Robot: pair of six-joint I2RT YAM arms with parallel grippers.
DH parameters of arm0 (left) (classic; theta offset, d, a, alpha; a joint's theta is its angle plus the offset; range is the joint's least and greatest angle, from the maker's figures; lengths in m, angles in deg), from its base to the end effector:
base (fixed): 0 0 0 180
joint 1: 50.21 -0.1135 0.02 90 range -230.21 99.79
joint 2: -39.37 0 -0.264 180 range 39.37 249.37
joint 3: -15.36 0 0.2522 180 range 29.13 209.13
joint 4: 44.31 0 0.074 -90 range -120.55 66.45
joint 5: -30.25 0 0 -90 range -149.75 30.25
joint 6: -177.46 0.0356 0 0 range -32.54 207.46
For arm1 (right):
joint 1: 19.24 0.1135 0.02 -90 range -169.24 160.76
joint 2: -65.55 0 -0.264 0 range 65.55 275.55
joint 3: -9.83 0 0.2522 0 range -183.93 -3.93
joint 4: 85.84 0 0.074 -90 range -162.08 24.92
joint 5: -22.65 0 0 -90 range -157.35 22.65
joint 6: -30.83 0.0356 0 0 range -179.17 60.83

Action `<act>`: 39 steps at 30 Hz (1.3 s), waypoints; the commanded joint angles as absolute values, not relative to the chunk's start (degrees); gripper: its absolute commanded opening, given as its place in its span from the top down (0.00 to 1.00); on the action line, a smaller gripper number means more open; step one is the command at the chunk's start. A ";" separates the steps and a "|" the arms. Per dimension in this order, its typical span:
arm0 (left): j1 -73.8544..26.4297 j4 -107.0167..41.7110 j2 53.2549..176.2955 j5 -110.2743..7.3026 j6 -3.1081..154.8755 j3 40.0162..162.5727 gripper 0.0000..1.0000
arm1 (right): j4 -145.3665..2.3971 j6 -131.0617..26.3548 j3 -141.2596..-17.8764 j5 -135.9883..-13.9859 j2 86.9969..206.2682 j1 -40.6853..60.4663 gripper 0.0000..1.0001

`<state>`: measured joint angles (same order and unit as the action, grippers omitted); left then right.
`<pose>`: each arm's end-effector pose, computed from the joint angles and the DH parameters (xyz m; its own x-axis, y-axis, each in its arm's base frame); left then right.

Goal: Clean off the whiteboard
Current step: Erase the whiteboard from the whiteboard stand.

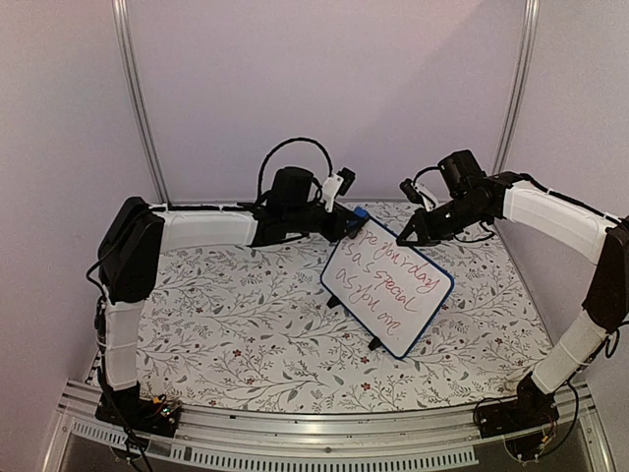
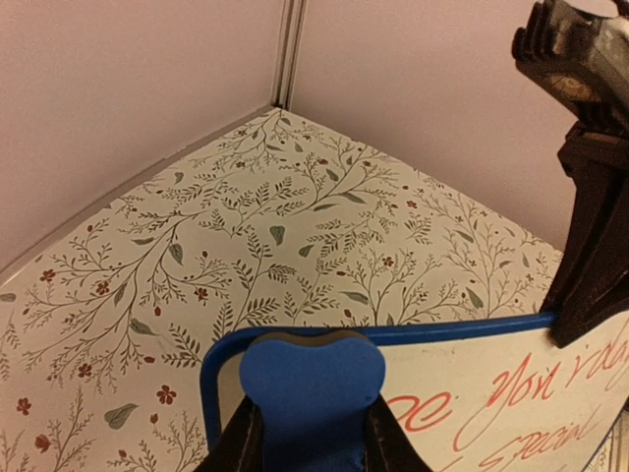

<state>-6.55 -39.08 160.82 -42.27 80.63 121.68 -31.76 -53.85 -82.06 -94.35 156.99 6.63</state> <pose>0.3561 -0.3546 0.2353 -0.3525 0.1795 -0.9184 0.8262 0.5207 -0.2153 0.3002 0.1636 0.2943 -0.7799 -0.2864 -0.5565 -0.5611 0.7139 0.4190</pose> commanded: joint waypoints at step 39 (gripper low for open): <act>-5.65 -42.30 159.24 -42.59 79.66 113.31 1.00 | -30.46 -55.39 -81.19 -97.14 155.20 7.60 1.00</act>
<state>-6.49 -44.68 158.96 -42.64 79.67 109.85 -31.76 -53.65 -81.84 -93.39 156.86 6.57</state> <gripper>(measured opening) 0.256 0.030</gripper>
